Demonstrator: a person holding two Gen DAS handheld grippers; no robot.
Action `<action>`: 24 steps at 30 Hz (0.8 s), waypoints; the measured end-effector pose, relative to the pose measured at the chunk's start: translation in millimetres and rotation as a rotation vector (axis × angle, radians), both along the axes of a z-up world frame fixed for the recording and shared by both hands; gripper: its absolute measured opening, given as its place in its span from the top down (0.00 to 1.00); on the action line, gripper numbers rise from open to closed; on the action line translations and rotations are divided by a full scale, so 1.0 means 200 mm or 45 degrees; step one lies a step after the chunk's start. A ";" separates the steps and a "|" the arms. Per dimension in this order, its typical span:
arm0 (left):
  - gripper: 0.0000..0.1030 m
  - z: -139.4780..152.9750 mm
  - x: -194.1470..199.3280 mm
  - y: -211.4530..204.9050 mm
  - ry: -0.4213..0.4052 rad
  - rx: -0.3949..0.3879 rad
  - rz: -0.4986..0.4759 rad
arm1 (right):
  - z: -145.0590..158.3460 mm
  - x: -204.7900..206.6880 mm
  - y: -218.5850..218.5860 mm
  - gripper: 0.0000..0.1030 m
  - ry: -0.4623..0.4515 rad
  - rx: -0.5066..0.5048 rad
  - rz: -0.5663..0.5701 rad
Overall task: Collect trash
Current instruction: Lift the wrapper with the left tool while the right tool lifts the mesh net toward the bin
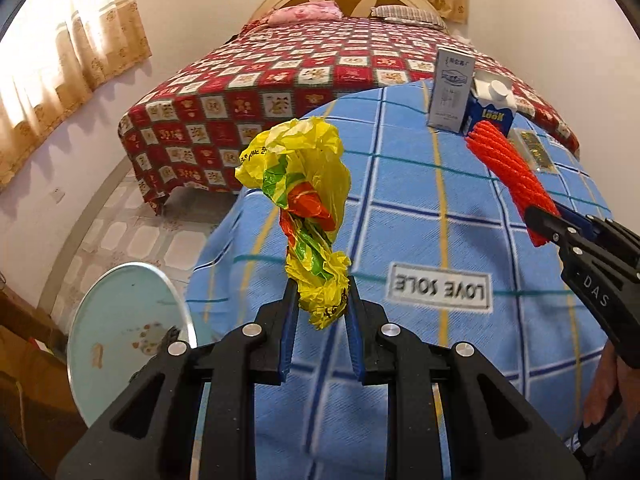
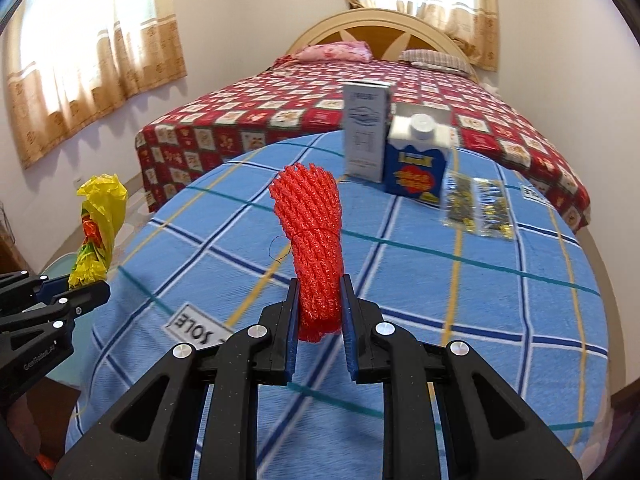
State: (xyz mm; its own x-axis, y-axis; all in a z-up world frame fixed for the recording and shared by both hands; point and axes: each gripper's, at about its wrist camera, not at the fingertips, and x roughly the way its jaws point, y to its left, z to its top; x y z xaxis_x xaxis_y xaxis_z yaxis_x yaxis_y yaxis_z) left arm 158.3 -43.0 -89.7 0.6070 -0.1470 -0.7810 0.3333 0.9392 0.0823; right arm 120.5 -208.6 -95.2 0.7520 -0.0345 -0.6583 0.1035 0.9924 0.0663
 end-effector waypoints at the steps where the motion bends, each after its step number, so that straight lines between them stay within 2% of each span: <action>1: 0.78 0.00 -0.01 0.02 -0.001 0.004 0.005 | 0.00 0.00 0.03 0.81 0.001 -0.001 0.013; 13: 0.78 -0.04 -0.06 0.30 -0.010 0.048 0.111 | -0.01 0.02 0.27 0.81 0.001 -0.028 0.134; 24: 0.78 -0.04 -0.09 0.46 -0.022 0.071 0.170 | -0.03 0.04 0.48 0.81 0.012 -0.063 0.242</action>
State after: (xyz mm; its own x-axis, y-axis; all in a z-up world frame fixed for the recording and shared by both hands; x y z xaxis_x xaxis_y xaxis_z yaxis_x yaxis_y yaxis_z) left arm 140.4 49.9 -98.6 0.6319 -0.0210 -0.7748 0.2041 0.9689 0.1401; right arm 128.0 -113.0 -101.5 0.7417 0.0751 -0.6666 -0.0854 0.9962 0.0171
